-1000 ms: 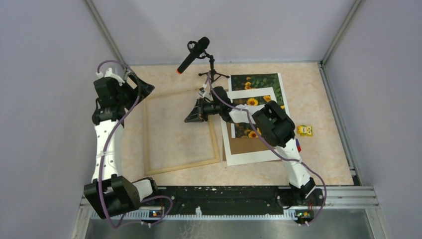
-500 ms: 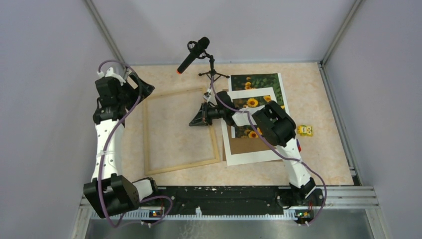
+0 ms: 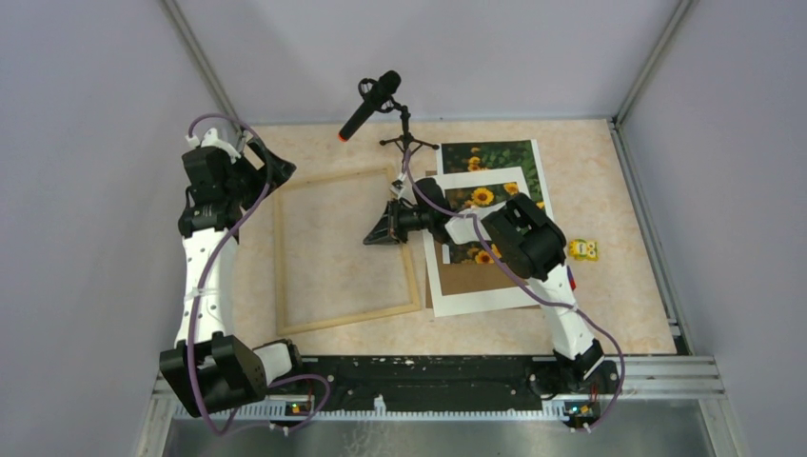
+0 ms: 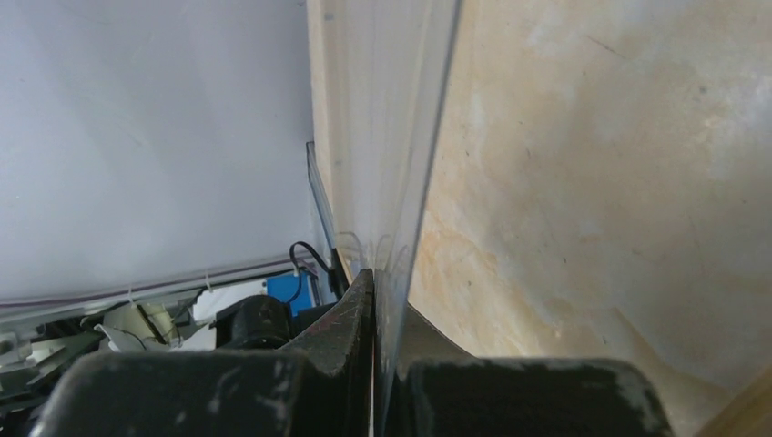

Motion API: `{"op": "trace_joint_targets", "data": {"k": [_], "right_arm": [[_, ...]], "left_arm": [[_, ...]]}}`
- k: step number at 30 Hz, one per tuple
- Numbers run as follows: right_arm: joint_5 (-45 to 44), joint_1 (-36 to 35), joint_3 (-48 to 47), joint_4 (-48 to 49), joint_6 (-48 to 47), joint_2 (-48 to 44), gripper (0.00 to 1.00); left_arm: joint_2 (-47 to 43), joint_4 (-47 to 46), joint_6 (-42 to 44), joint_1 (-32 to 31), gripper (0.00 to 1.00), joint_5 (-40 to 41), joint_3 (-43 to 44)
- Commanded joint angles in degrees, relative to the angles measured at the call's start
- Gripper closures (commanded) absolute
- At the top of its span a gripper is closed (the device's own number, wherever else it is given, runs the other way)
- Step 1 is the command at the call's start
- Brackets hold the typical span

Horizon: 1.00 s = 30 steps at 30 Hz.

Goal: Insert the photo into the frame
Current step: Place the photo frame item in the photo frame.

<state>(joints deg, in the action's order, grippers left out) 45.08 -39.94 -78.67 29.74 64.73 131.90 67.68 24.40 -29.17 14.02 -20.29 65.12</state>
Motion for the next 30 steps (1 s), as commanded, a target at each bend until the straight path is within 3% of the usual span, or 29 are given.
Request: {"op": "trace_joint_targets", "data": {"k": [1, 30], "right_arm": [[0.27, 0.72, 0.25, 2.85, -0.47, -1.93, 1.0], [1.97, 1.45, 1.2, 3.14, -0.84, -1.49, 1.0]], "left_arm": [[-0.04, -3.07, 0.43, -0.46, 0.02, -0.47, -0.48], [-0.32, -3.66, 0.56, -0.47, 0.02, -0.37, -1.36]]}}
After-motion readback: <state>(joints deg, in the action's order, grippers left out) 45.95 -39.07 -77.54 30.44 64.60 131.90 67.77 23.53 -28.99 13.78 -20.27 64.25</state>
